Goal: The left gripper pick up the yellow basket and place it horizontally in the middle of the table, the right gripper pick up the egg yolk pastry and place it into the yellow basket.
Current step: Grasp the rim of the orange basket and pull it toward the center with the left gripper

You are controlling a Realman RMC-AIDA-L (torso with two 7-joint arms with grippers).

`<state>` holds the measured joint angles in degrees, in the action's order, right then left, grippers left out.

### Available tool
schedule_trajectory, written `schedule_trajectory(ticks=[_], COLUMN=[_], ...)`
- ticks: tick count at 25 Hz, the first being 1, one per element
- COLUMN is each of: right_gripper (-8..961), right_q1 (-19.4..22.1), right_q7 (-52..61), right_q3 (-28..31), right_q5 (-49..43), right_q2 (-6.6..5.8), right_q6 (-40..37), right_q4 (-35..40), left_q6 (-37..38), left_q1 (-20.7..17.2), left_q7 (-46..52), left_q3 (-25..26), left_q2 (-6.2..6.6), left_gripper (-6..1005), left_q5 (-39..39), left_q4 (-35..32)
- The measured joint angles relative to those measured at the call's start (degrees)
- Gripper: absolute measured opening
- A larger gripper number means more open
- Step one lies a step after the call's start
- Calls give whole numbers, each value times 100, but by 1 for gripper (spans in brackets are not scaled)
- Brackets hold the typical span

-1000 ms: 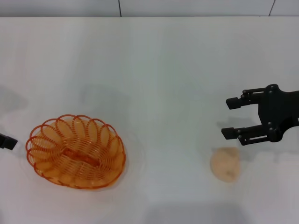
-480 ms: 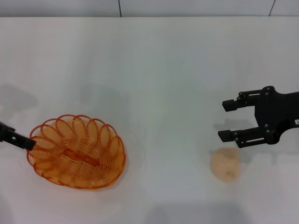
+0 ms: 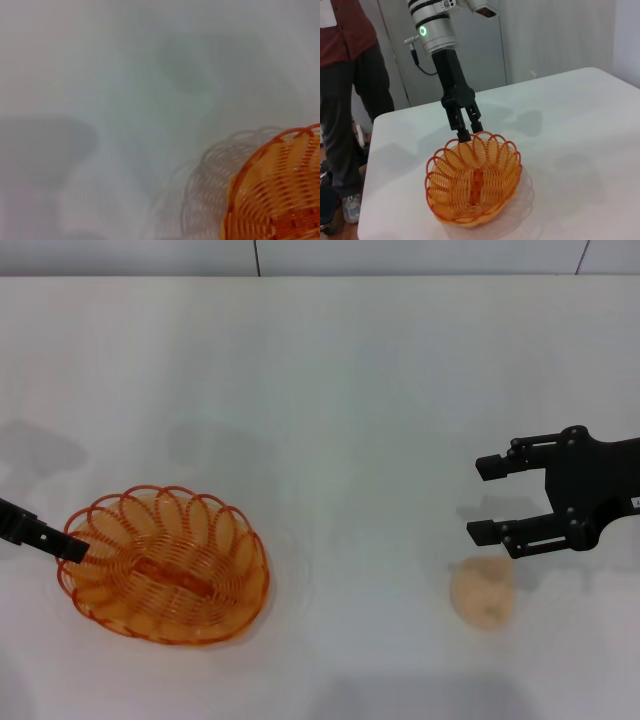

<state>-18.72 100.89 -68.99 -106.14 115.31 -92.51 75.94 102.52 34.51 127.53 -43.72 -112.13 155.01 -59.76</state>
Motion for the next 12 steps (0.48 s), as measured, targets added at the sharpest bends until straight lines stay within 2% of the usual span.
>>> schedule_trajectory(ticks=[6, 12], right_gripper=[738, 738], right_q1=[0, 0], right_q7=[1, 1], right_q3=[0, 0], right_q5=[-5, -10], right_q2=[0, 0], right_q6=[-11, -13], right_q4=[0, 0], left_q6=[19, -119], left_q1=[12, 16], left_q7=[391, 628], left_q3=[-194, -214], left_q2=[-66, -77], left_gripper=[834, 801], left_q5=[3, 12], left_q4=[1, 0])
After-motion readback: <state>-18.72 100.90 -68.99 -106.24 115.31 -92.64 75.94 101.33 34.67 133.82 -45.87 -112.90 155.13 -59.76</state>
